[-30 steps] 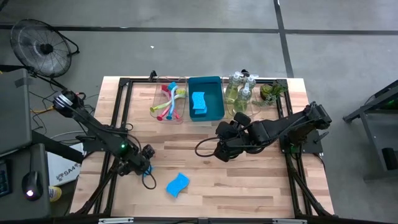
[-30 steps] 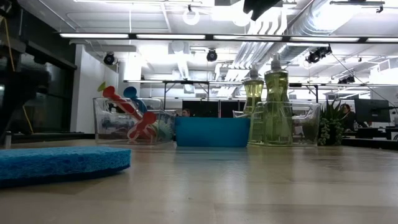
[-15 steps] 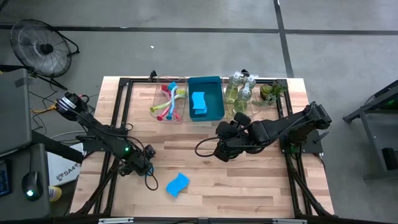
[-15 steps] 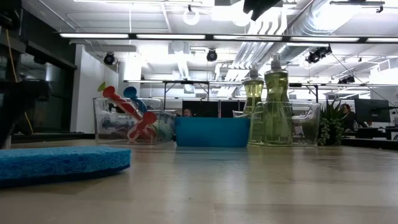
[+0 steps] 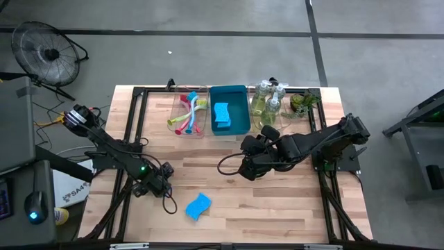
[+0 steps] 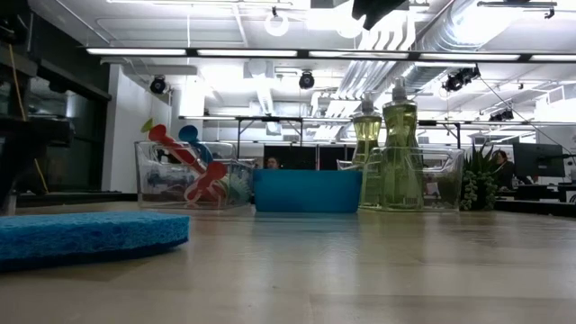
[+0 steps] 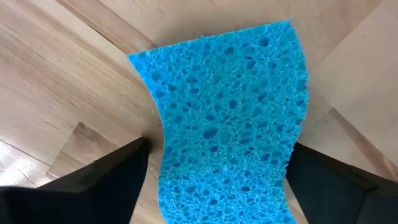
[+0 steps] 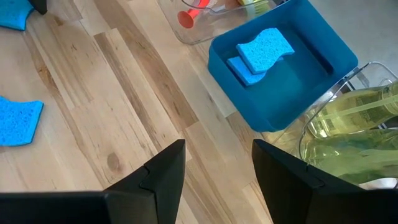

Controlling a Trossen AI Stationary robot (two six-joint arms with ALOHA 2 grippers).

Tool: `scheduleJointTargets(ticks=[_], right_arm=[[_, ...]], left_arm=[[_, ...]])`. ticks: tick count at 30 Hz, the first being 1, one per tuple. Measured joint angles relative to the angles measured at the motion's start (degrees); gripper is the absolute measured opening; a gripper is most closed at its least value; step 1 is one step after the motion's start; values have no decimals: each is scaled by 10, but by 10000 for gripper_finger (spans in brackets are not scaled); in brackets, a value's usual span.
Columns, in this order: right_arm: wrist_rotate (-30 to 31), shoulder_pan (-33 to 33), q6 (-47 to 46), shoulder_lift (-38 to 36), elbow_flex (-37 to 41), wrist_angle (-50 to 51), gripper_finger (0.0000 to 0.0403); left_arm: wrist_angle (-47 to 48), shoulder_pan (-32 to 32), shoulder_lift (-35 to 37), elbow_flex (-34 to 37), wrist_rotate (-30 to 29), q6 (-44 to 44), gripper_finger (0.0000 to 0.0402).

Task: Pick & Place Kitchen Sink Supplies
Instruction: Put the blue sponge into the blue bin

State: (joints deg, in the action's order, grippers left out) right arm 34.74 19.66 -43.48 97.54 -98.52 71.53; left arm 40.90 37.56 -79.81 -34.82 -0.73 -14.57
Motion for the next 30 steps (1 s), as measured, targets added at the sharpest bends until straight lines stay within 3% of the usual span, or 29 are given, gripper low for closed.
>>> scheduleJointTargets(ticks=[13, 30], right_arm=[[7, 0, 2, 0, 0, 0, 181], [7, 0, 14, 0, 0, 0, 181]], left_arm=[[-6, 0, -1, 2, 1, 15, 238], [-9, 0, -2, 2, -1, 44, 169]])
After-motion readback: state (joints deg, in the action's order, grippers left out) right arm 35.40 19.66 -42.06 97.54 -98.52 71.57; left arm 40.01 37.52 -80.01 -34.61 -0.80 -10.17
